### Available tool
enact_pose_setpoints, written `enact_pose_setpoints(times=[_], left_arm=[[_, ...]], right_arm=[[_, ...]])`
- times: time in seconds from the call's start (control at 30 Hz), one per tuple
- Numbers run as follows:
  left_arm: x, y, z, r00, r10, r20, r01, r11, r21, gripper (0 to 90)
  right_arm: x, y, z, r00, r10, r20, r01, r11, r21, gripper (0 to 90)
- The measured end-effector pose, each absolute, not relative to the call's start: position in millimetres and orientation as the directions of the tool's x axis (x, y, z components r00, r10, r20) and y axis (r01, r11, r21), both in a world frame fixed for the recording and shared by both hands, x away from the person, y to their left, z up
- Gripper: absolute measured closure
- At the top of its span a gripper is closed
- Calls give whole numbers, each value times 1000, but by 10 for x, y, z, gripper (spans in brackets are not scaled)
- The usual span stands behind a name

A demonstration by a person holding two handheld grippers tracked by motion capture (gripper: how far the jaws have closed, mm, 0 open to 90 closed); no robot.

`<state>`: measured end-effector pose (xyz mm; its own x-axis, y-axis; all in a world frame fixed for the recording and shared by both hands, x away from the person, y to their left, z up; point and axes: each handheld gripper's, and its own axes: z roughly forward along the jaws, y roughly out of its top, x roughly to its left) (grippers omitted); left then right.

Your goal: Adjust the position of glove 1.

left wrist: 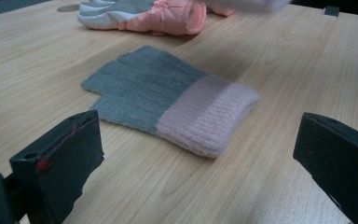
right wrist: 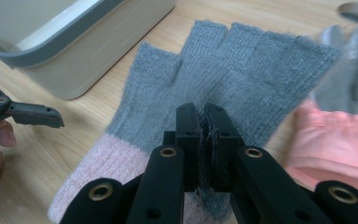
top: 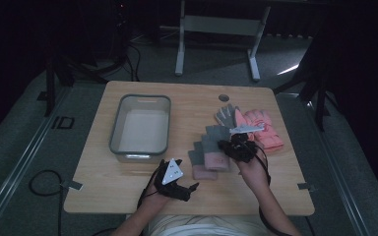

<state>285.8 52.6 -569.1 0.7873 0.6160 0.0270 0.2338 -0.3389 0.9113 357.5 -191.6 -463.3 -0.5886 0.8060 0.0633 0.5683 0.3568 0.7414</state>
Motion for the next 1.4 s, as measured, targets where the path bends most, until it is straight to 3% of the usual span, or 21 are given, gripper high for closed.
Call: enact_pose_setpoints(times=[0.87, 1.2, 1.4], left_arm=[[2860, 528, -5690, 789, 614, 26, 237, -342, 910, 10], [2834, 504, -5690, 783, 620, 57, 225, -367, 902, 10], [2824, 482, -5690, 768, 636, 71, 215, -360, 908, 10]], right_arm=[[3735, -1618, -5299, -609, 784, 123, 652, 406, 640, 839], [3762, -1643, -5403, -612, 780, 131, 658, 410, 632, 742], [3748, -1610, -5404, -641, 757, 126, 641, 439, 630, 734]])
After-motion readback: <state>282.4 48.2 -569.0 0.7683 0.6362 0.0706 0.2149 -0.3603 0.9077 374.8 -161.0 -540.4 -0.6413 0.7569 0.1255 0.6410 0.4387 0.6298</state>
